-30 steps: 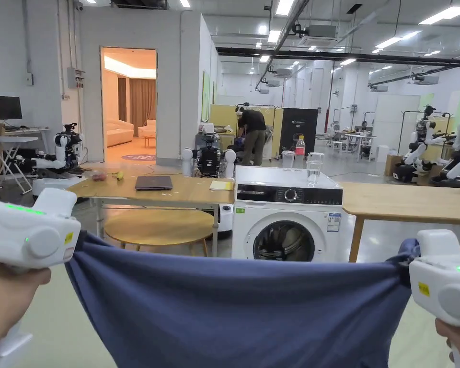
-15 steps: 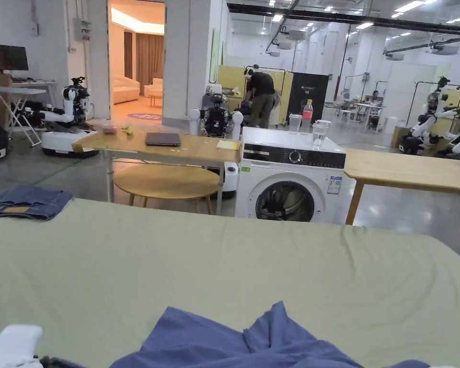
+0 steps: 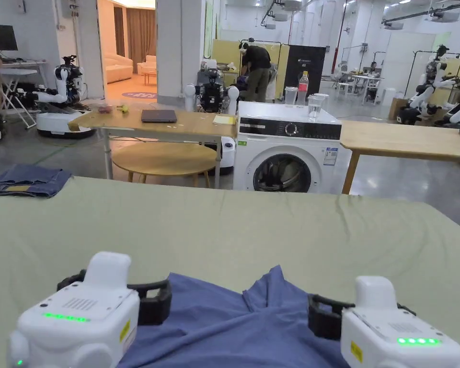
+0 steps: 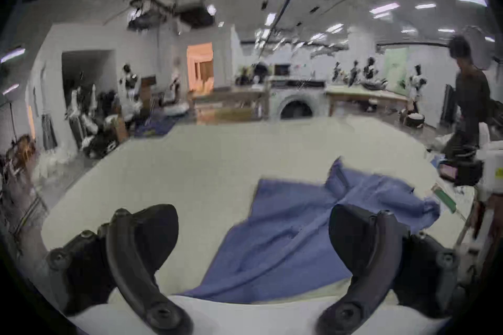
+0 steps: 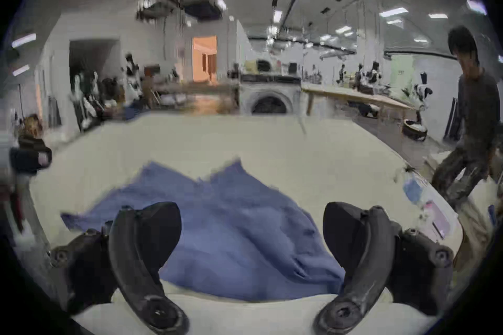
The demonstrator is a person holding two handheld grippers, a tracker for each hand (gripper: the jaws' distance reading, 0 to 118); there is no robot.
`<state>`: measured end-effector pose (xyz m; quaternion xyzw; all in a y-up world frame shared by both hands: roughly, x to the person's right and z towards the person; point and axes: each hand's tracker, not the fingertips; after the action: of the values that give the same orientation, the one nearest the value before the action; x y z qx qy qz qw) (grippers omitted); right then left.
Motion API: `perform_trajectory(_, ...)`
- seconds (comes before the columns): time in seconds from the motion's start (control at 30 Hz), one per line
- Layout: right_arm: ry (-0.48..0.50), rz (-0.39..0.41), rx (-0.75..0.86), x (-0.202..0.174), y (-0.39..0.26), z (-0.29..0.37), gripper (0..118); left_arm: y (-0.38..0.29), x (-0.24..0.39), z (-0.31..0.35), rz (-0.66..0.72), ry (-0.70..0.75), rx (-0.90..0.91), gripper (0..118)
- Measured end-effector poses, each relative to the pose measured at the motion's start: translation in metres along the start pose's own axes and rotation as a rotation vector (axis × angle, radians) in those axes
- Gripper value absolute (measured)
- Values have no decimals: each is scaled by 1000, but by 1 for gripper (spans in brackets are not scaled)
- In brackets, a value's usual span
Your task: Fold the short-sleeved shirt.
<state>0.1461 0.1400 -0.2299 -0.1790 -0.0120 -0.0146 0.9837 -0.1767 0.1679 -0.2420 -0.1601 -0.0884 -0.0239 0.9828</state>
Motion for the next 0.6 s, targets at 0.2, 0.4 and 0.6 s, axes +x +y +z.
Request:
perform_trajectory(0.2, -45, 61, 77, -39, 12, 4, 1, 3, 12, -14, -24, -10, -41, 0)
perform_trajectory(0.4, 15, 57, 82, -52, 11, 3, 1, -25, -42, -4, 5, 45, -108, 0)
perform_trajectory(0.6, 61, 74, 37, -67, -5, -13, 1, -91, -133, 17, 134, 150, -299, 0)
